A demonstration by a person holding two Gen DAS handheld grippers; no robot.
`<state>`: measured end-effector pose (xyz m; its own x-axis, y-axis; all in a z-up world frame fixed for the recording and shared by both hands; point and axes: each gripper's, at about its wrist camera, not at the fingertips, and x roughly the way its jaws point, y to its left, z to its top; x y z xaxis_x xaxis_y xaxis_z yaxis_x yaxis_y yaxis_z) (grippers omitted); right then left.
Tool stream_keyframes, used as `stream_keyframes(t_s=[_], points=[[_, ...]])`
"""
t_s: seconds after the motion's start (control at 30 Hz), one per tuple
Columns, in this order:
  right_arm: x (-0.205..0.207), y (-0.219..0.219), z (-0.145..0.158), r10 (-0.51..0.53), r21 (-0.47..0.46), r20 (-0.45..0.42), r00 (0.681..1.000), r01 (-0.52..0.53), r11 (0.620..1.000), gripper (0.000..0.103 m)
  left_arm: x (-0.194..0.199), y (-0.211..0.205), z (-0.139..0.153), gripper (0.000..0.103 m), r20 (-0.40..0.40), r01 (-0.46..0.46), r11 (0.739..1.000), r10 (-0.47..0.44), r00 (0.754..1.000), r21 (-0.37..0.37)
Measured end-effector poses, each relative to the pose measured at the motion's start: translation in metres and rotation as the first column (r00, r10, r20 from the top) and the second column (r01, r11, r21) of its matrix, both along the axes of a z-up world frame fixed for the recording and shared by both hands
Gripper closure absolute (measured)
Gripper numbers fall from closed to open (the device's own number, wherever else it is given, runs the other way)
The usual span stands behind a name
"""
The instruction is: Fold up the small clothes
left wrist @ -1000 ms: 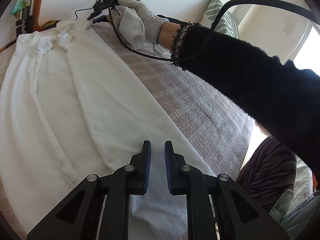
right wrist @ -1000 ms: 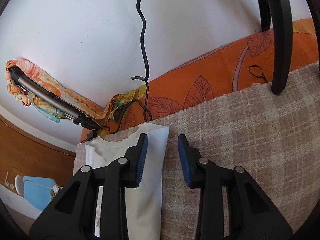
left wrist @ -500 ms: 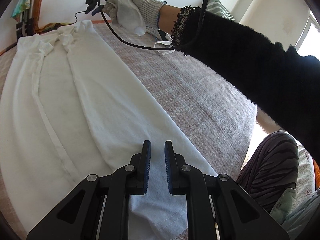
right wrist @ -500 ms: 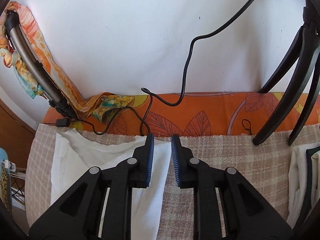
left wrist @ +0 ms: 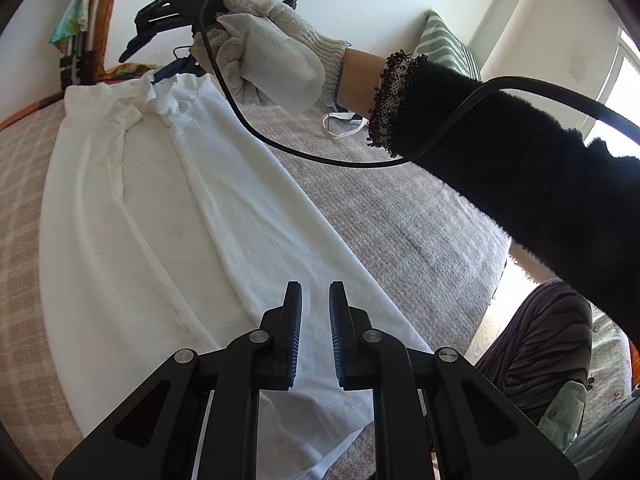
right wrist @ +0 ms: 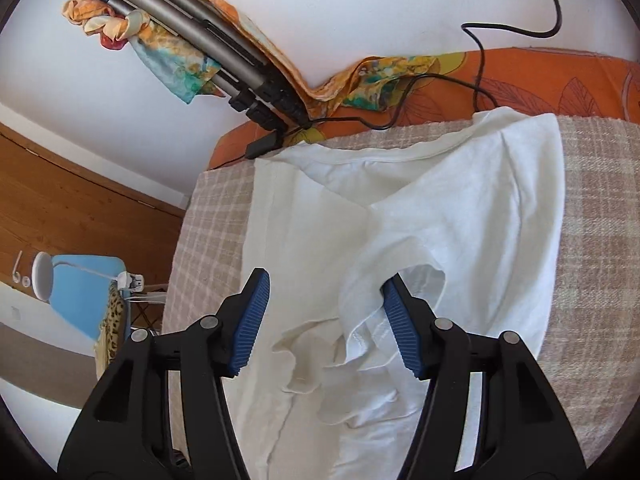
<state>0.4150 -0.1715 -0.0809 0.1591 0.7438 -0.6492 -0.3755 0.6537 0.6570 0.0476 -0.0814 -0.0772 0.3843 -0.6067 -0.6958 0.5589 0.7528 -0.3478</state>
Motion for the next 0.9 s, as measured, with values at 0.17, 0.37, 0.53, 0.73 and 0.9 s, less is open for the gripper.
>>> stream_keyframes(t_s=[0.17,0.37,0.53,0.73,0.9], points=[[-0.031,0.009,0.036,0.008,-0.017,0.091,0.996,-0.006,1.0,0.041,-0.006,0.02,0.011,0.091,0.043,-0.051,0.999,0.051,0.998,0.0],[-0.087,-0.041,0.073,-0.073,-0.114,0.196,0.978,0.096,0.989,0.041,-0.017,0.051,0.021,0.091,0.096,-0.124,0.992,0.122,0.988,0.012],[-0.155,-0.09,0.083,-0.144,-0.188,0.232,0.962,0.19,0.964,0.041,-0.027,0.079,0.026,0.076,0.114,-0.204,0.979,0.2,0.973,0.024],[-0.263,-0.116,0.057,-0.1,-0.313,0.202,0.974,0.161,0.936,0.047,-0.037,0.12,0.014,0.064,0.053,-0.293,0.955,0.29,0.956,0.048],[-0.329,-0.127,0.014,-0.064,-0.329,0.111,0.992,0.097,0.939,0.048,-0.047,0.142,-0.005,0.064,-0.088,-0.327,0.944,0.329,0.94,0.036]])
